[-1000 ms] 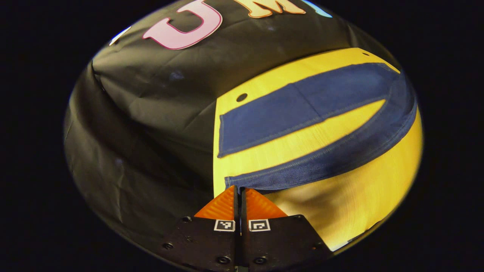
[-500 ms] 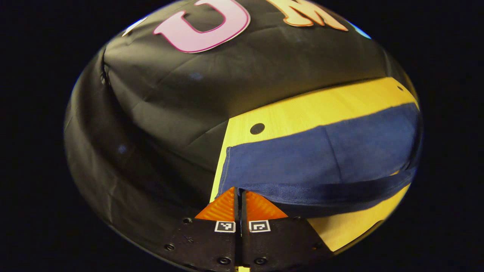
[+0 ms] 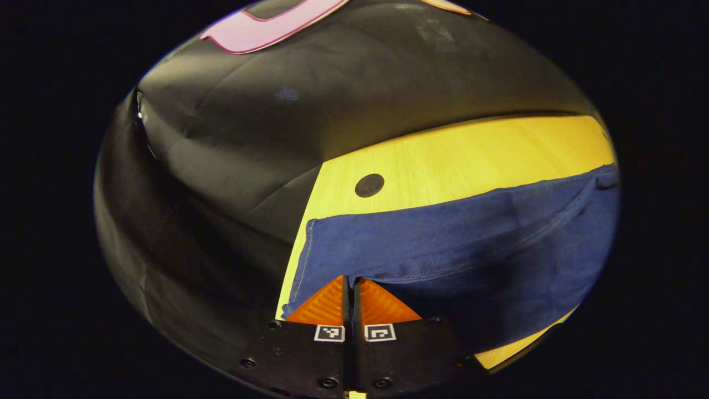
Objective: Grasp the waist and the cuffs of the jeans and fold them to make the two legs overlap; first hold the waist and fold one-third of the jeans toward the cuffs, then hold the cuffs and fold the remaining one-third in the same direction to finish folding.
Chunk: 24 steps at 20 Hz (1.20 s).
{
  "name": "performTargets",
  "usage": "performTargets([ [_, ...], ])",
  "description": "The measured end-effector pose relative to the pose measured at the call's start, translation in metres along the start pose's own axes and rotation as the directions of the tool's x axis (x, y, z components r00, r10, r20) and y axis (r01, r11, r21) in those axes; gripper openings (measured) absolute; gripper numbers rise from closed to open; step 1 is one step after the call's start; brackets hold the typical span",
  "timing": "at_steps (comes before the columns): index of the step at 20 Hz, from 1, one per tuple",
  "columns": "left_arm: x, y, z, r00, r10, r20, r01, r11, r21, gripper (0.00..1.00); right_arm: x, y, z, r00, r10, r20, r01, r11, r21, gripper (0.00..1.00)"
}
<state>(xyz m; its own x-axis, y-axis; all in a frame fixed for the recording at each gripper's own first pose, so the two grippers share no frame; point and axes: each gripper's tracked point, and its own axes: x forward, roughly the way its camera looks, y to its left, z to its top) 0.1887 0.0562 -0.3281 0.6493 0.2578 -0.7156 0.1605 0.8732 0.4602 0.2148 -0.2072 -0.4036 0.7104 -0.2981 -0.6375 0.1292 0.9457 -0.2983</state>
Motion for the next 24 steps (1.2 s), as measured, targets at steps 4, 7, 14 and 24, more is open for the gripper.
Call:
performTargets([
  [4, -0.013, -0.011, 0.022, 0.993, -0.054, 0.107, 0.064, 0.993, -0.095, 0.33, -0.006, -0.023, 0.019, 0.998, -0.028, 0.061, 0.027, 1.0, 0.012, 0.59],
  [7, -0.029, -0.009, 0.043, 0.978, -0.051, 0.202, 0.083, 0.984, -0.155, 0.94, -0.029, -0.049, 0.039, 0.992, -0.066, 0.105, 0.051, 0.989, 0.142, 0.99],
  [14, -0.082, -0.006, 0.089, 0.908, -0.097, 0.408, 0.229, 0.929, -0.289, 0.94, -0.061, -0.137, -0.035, 0.973, -0.222, -0.055, 0.224, 0.876, 0.427, 0.99],
  [24, -0.115, -0.012, 0.092, 0.891, -0.126, 0.437, 0.249, 0.939, -0.237, 0.95, -0.041, -0.117, -0.099, 0.973, -0.079, -0.215, 0.191, 0.797, 0.574, 0.39],
])
